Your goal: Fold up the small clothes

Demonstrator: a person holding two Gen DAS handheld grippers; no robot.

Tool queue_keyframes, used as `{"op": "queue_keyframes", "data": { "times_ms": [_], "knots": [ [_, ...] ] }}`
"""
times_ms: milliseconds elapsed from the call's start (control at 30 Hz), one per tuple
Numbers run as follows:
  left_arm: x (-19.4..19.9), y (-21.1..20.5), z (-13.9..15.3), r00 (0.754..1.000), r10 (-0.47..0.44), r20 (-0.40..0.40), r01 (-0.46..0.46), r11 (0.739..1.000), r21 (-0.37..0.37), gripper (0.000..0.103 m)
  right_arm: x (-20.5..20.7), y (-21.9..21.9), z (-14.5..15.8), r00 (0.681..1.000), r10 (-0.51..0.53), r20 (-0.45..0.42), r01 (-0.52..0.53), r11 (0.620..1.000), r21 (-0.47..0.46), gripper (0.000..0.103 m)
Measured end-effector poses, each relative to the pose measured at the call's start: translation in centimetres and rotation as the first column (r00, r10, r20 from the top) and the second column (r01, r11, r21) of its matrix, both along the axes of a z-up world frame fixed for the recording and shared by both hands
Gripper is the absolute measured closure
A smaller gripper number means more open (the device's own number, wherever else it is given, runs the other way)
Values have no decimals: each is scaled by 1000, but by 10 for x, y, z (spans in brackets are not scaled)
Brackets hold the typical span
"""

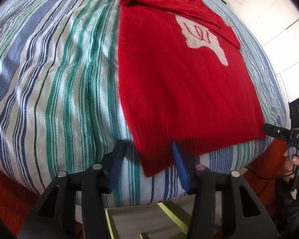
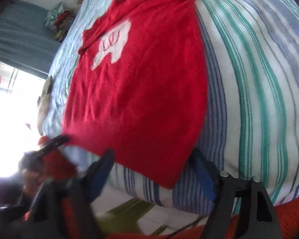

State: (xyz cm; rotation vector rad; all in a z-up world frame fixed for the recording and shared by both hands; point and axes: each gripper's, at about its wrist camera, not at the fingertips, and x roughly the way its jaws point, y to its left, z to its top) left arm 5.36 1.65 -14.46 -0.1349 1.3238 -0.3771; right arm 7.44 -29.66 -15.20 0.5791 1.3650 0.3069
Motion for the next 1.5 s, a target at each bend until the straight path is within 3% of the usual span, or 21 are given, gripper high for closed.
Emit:
{"op": "queue_keyframes", "data": {
  "times_ms": [33,67,133,233,367,467,633,867,1100,1233,1333,1367,1400,1467,1500],
  "knots": [
    [0,-1,-1,1000,-6,-16,6,1000,-8,81,0,-1,-1,1000,-14,2,14,999,34,52],
    [0,-2,-1,999,-9,-32,8,1000,-17,97,-1,-2,-4,1000,-26,-9,26,999,36,76],
    [0,3,3,999,10,-40,-12,999,-44,99,-3,-3,-11,998,-48,-44,48,999,-13,98],
    [0,19,15,996,68,-56,-75,989,-124,100,-9,-13,-3,994,-99,-40,100,994,40,99],
    [14,34,32,989,138,-50,-146,958,-247,101,-4,-20,20,992,-125,36,122,990,77,99],
    [47,37,44,982,185,-37,-188,935,-300,101,15,-33,30,977,-182,109,169,979,115,99],
    [132,32,60,963,269,-6,-256,908,-332,101,78,-48,44,942,-252,223,237,967,92,99],
    [253,9,65,946,323,21,-302,904,-303,101,191,-65,51,906,-308,290,298,951,81,99],
    [339,-3,47,933,359,4,-347,904,-252,101,299,-83,34,906,-342,251,337,939,63,99],
    [377,-15,28,929,370,4,-362,909,-205,100,332,-92,11,902,-374,216,367,927,73,99],
    [398,-15,16,912,408,-29,-406,893,-194,93,350,-96,-12,894,-411,179,397,911,109,98],
    [402,-12,14,901,434,-31,-431,883,-186,82,355,-98,-19,889,-426,169,408,904,130,95],
    [407,-8,16,888,459,-26,-456,872,-181,59,356,-100,-25,884,-438,164,417,897,147,93],
    [413,3,25,868,496,-4,-489,853,-184,29,357,-103,-28,871,-461,171,435,884,169,77],
    [411,10,33,856,516,22,-504,844,-187,25,357,-104,-26,861,-473,187,442,878,185,70]
  ]
}}
